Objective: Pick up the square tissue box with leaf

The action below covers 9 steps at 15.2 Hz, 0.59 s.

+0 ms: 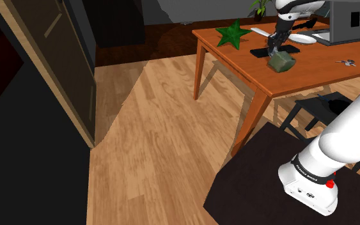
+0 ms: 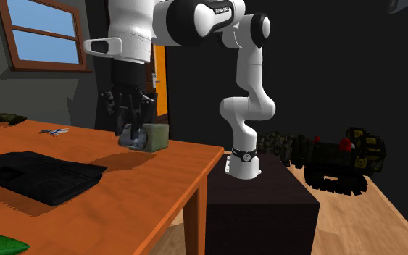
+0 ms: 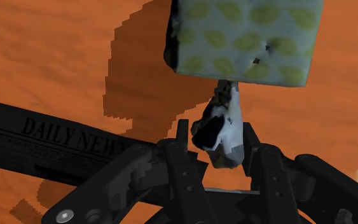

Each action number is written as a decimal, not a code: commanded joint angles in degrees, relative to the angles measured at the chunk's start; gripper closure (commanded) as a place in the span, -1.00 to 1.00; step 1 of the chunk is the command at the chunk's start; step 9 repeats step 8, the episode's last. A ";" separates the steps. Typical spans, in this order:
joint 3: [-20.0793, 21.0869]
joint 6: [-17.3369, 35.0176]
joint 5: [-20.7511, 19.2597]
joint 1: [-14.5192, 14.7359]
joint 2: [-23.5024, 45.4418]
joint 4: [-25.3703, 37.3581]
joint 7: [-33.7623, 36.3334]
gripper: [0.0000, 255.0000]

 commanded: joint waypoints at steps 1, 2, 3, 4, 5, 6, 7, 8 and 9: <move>-0.01 -1.63 -0.16 -0.01 -0.39 1.31 -0.10 1.00; 0.01 -2.38 -0.19 0.01 -0.49 1.99 -0.12 1.00; 0.03 -3.14 -0.21 0.02 -0.57 2.68 -0.14 1.00; 0.04 -3.90 -0.23 0.04 -0.63 3.38 -0.17 1.00; 0.06 -4.66 -0.23 0.05 -0.69 4.10 -0.20 1.00; 0.07 -5.43 -0.23 0.06 -0.72 4.83 -0.24 1.00; 0.07 -5.54 -0.24 0.07 -0.74 4.93 -0.25 1.00; 0.07 -5.54 -0.23 0.07 -0.73 4.94 -0.25 1.00; 0.07 -5.54 -0.23 0.07 -0.73 4.94 -0.25 1.00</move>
